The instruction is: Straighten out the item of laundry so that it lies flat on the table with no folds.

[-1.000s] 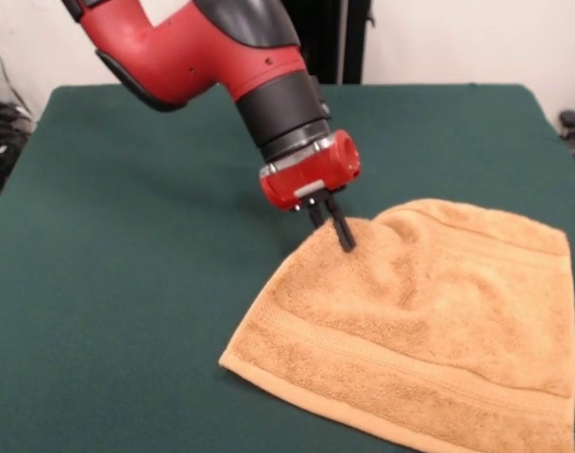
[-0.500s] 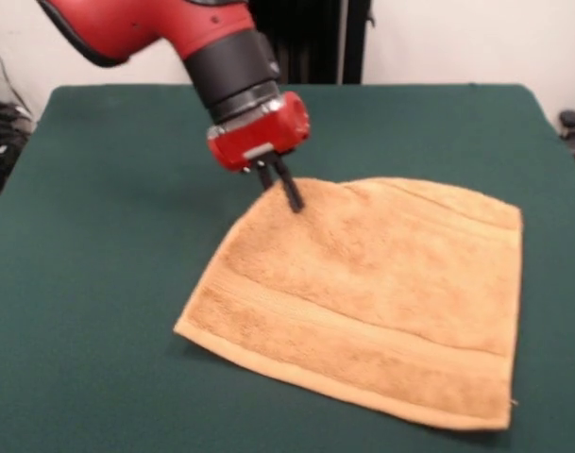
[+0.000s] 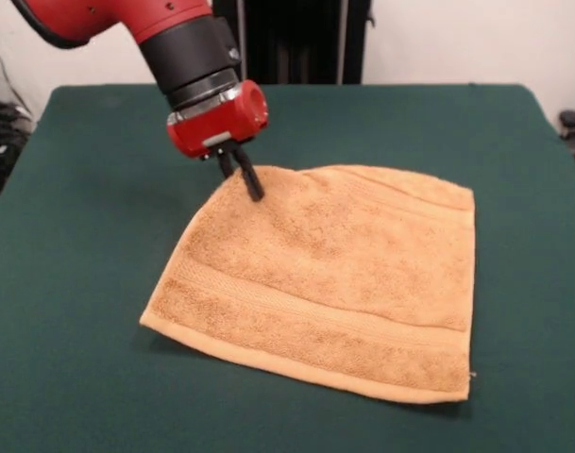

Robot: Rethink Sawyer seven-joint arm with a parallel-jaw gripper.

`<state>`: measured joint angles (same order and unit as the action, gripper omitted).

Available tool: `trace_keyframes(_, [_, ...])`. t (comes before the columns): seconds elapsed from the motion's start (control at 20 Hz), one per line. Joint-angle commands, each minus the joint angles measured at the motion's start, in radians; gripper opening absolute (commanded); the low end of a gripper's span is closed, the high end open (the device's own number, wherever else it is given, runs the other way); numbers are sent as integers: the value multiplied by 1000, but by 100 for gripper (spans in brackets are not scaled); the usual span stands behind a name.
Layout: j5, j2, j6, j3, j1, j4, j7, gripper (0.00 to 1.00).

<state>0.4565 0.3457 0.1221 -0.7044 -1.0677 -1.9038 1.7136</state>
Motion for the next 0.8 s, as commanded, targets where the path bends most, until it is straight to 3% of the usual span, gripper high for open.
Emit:
trace_keyframes(0.05, [-15, 5, 107, -31, 36, -1, 36, 0])
trace_keyframes(0.25, [4, -23, 72, -17, 42, 4, 41, 0])
trace_keyframes(0.35, [19, 1, 23, 35, 90, 9, 75, 0])
trace_keyframes(0.45, [47, 190, -7, 269, 315, 36, 166, 0])
trace_keyframes(0.5, [74, 289, 12, 473, 510, 78, 233, 0])
trace_keyframes(0.55, [87, 320, 49, 563, 601, 109, 258, 0])
trace_keyframes(0.6, [135, 343, 117, 698, 744, 170, 303, 0])
trace_keyframes(0.75, [171, 317, 91, 878, 925, 252, 313, 0])
trace_keyframes(0.8, [161, 304, 78, 908, 950, 264, 306, 0])
